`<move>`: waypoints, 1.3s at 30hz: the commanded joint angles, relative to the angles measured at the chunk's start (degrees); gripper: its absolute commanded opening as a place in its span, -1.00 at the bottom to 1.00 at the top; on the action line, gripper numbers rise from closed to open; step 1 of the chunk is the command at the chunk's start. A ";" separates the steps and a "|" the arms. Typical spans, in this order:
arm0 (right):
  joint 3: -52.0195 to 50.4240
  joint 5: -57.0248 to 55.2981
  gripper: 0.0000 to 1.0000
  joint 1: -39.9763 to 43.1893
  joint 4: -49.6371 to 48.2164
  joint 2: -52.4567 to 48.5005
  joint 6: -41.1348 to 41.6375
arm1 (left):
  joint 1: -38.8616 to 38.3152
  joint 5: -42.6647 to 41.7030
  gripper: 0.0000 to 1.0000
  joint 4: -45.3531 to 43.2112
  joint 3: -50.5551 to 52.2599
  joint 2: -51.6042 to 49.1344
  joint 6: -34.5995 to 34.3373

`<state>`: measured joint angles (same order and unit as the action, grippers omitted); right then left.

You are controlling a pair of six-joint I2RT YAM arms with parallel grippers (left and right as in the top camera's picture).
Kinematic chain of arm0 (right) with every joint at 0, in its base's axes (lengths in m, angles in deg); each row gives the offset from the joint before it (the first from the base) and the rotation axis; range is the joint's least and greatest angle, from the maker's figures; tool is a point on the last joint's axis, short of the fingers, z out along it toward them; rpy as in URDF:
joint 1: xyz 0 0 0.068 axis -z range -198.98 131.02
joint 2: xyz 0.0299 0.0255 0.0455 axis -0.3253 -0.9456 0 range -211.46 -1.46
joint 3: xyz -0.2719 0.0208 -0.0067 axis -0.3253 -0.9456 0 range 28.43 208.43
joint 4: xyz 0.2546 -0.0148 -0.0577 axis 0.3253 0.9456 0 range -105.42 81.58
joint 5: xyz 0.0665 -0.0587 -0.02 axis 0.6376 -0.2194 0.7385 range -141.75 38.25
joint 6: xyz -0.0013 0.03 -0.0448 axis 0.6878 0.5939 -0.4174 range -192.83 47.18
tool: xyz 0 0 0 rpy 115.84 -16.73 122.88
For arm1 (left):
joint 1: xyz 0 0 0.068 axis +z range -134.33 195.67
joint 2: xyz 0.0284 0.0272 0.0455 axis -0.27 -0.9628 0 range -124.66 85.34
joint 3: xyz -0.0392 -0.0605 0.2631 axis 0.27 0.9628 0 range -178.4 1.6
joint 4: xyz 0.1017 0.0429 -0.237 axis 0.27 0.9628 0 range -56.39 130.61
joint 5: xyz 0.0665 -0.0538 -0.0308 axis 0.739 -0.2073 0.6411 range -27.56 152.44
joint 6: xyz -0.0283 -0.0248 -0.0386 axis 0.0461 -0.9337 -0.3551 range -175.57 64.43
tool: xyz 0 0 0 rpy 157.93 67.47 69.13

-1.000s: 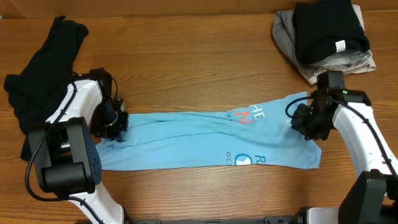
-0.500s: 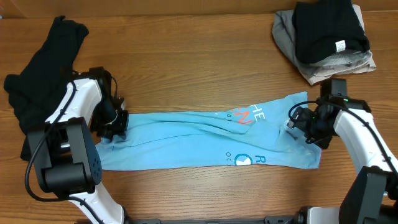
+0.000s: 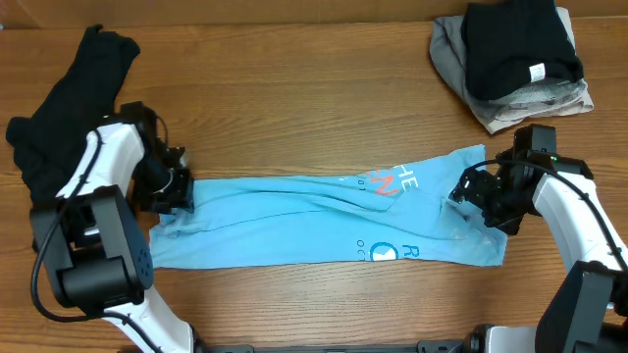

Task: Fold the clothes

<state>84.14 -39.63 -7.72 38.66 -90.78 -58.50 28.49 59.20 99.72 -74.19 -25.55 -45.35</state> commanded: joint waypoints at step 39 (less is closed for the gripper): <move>-0.09 6.08 0.79 0.04 -1.73 -0.11 -2.34 | 5.73 -7.85 -0.92 -13.35 10.43 1.29 -2.58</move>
<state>84.14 -36.07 -7.72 37.33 -90.78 -60.64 34.17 54.04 85.14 -61.32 -21.14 -45.89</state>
